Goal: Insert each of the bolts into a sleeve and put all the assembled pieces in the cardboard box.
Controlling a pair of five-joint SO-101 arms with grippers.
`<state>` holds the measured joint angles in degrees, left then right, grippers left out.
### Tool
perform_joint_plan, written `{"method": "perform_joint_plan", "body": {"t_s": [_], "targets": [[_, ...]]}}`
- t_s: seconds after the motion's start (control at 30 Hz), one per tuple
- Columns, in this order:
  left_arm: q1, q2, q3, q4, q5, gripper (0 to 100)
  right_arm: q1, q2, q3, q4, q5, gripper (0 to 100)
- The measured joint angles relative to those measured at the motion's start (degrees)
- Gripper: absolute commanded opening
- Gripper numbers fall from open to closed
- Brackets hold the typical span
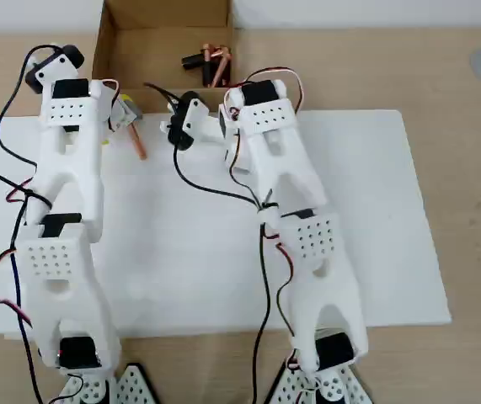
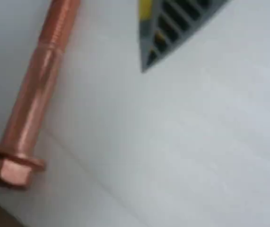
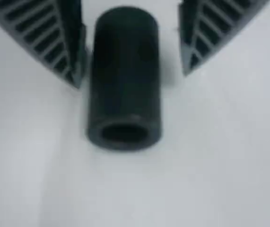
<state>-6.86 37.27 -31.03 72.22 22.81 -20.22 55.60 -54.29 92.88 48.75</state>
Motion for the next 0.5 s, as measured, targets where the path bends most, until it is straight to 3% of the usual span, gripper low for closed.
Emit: {"method": "perform_joint_plan", "body": {"t_s": [0.5], "targets": [[0.00, 0.00, 0.00, 0.00, 0.00, 29, 0.26, 1.93, -4.13, 0.26, 0.00, 10.1]]}}
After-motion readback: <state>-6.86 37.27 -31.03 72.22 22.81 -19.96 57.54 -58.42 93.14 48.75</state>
